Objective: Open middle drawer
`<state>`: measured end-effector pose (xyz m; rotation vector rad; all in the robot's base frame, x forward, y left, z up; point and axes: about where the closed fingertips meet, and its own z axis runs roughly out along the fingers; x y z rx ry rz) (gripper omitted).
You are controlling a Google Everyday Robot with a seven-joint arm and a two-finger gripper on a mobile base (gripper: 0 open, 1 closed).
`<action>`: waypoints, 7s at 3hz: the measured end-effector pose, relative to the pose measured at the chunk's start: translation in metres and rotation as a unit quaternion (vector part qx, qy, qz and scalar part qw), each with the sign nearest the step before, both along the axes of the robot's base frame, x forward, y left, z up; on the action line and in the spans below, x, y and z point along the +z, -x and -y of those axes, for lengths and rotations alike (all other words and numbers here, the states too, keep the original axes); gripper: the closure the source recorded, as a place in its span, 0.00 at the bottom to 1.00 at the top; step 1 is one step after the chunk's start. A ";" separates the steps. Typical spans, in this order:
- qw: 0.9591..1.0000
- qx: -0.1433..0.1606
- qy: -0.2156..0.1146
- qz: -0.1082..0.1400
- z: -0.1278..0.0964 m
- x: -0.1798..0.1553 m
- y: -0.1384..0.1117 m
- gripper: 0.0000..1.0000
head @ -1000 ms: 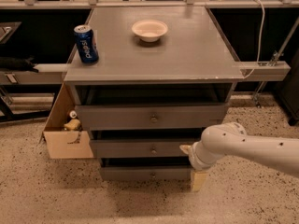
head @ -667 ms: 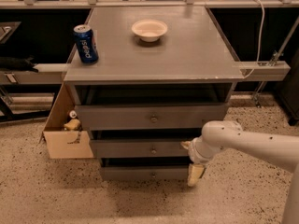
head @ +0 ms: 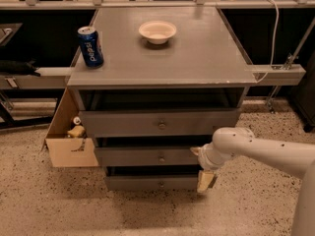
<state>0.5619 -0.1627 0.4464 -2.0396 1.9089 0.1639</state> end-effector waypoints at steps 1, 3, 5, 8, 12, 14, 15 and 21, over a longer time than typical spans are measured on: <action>1.000 -0.002 -0.011 0.023 0.008 -0.016 -0.034 0.00; 0.999 -0.003 -0.020 0.044 0.007 -0.033 -0.067 0.00; 0.999 0.025 -0.031 0.017 -0.019 -0.060 -0.075 0.27; 0.999 0.026 -0.032 0.016 -0.018 -0.046 -0.077 0.96; 0.999 0.032 -0.042 0.008 -0.021 -0.038 -0.065 0.34; 0.998 0.036 -0.042 0.002 -0.022 -0.041 -0.062 0.00; 0.998 0.044 -0.041 -0.013 -0.023 -0.047 -0.053 0.00; 0.993 0.061 -0.053 -0.084 -0.004 -0.045 0.054 1.00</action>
Offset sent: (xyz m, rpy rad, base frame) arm 0.0752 -0.0163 -0.0287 0.0379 -0.1040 -0.0052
